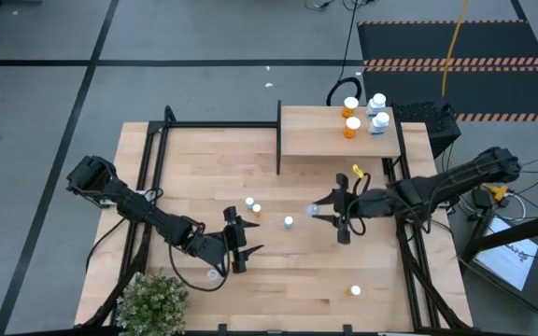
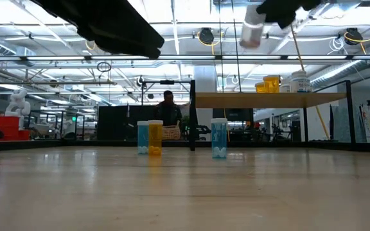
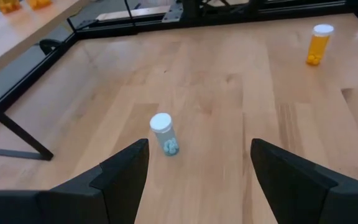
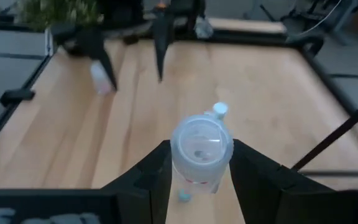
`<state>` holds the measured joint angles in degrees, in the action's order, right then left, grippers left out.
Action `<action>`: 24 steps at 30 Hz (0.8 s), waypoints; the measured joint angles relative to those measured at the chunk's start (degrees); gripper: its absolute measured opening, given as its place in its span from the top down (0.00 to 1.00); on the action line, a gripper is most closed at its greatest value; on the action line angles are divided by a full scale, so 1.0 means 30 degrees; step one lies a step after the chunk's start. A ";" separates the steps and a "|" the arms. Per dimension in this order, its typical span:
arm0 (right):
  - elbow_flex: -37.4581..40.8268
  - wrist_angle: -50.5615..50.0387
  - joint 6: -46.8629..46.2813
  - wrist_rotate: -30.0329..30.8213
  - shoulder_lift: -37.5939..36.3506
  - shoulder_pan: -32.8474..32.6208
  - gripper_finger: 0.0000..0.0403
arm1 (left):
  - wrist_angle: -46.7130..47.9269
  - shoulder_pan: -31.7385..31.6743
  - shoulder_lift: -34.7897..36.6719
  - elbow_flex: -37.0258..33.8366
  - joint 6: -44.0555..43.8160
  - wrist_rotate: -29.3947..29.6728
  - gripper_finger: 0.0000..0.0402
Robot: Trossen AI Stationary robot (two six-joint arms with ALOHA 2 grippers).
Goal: Pick and place medicine bottles onto shelf by color
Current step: Put the top transparent pill bottle on the shelf
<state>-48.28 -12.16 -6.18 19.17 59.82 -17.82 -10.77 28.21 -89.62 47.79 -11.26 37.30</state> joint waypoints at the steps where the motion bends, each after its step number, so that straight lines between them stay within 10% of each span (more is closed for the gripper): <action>1: -0.0459 -0.0211 0.0252 0.0004 -0.0004 0.0174 0.66 | -0.0098 0.0000 0.0000 0.0000 0.0105 -0.0007 0.30; 24: -0.2357 0.1133 0.1856 -0.2293 0.1131 0.3926 0.66 | -0.0609 -0.0174 0.0353 0.0322 0.1308 -0.0521 0.30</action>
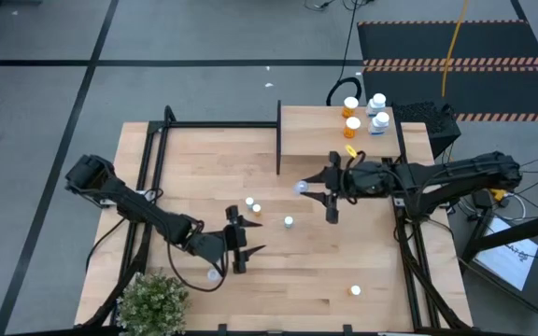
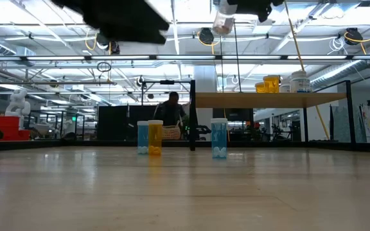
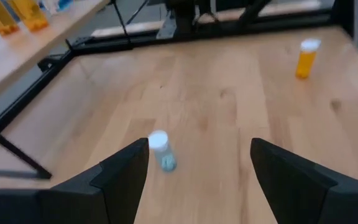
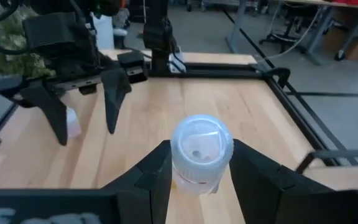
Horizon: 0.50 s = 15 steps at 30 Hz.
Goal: Pick and place medicine bottles onto shelf by color
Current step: Put the top transparent pill bottle on the shelf
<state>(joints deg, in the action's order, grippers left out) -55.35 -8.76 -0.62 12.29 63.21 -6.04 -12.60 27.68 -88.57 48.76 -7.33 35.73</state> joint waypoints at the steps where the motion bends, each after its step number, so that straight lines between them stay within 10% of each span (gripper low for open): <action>1: -0.0012 0.0203 0.0032 -0.0181 0.0098 0.0142 0.66 | 0.0218 -0.0054 0.0167 0.0244 -0.0029 -0.0150 0.30; 15: -0.0015 0.0521 0.0609 -0.0110 0.0347 0.0698 0.66 | 0.9842 -0.2042 0.0973 0.6225 0.0617 -0.1457 0.30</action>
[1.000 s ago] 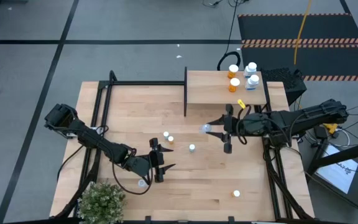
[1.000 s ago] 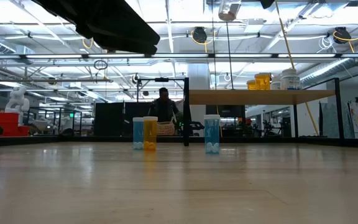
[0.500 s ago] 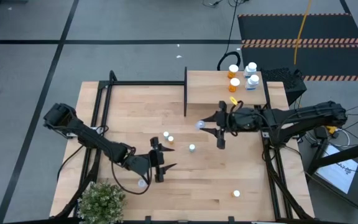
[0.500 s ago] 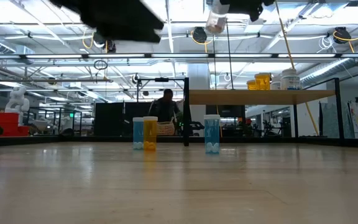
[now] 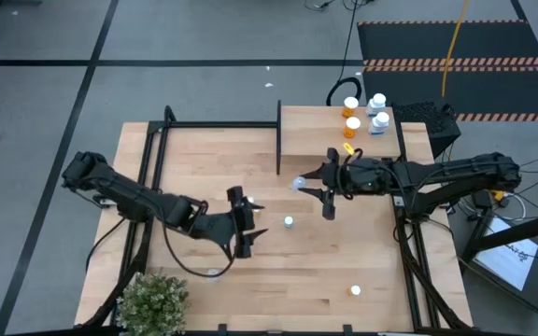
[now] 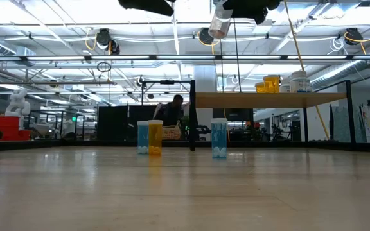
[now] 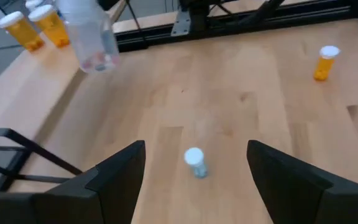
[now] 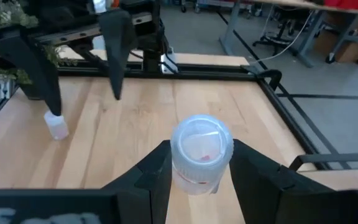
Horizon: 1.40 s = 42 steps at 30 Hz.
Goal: Pick and place medicine bottles onto shelf by color
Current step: Put the top transparent pill bottle on the shelf
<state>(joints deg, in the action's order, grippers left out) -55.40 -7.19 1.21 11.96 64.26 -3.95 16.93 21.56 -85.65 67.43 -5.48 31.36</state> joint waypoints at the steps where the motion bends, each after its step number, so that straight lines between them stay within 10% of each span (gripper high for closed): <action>1: 0.0000 0.0076 0.0110 0.0007 -0.0010 0.0073 0.66 | 0.0413 -0.0212 0.0000 0.0364 0.0232 -0.0157 0.30; 42: -0.0575 0.1313 0.1149 0.0092 -0.1841 0.1349 0.66 | 0.0846 -0.1194 -0.0087 0.2276 0.1521 -0.1087 0.30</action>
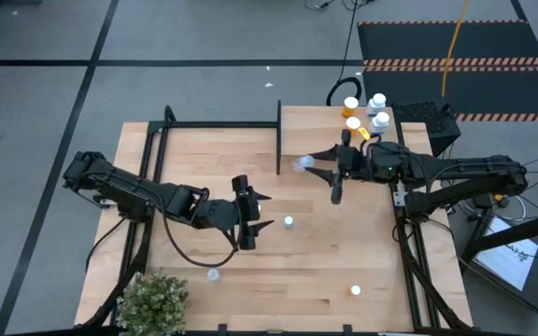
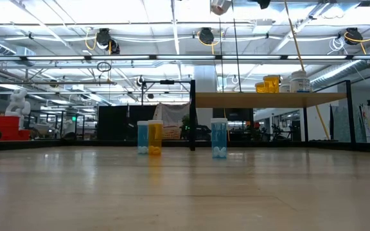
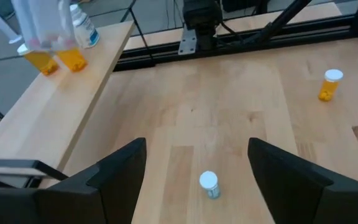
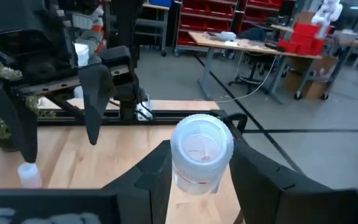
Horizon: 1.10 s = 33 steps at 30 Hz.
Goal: Pick and place medicine bottles onto shelf by color
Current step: Put the top transparent pill bottle on the shelf
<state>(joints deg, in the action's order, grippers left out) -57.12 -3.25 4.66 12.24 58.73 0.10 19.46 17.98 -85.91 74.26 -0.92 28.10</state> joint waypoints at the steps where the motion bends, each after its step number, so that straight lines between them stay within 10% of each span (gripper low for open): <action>1: -0.0064 -0.0093 0.0133 -0.0003 -0.0040 0.0092 0.66 | 0.0000 0.0000 0.0000 0.0000 -0.0092 -0.0001 0.30; 33: -0.5836 -0.7334 0.0127 -0.0252 0.0083 0.6495 0.66 | -0.0082 -0.0007 -0.0015 -0.0015 -0.0203 -0.0701 0.30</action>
<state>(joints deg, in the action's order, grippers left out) -74.63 -25.26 5.04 11.48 58.98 19.58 19.22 17.96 -85.95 74.22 -1.53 26.00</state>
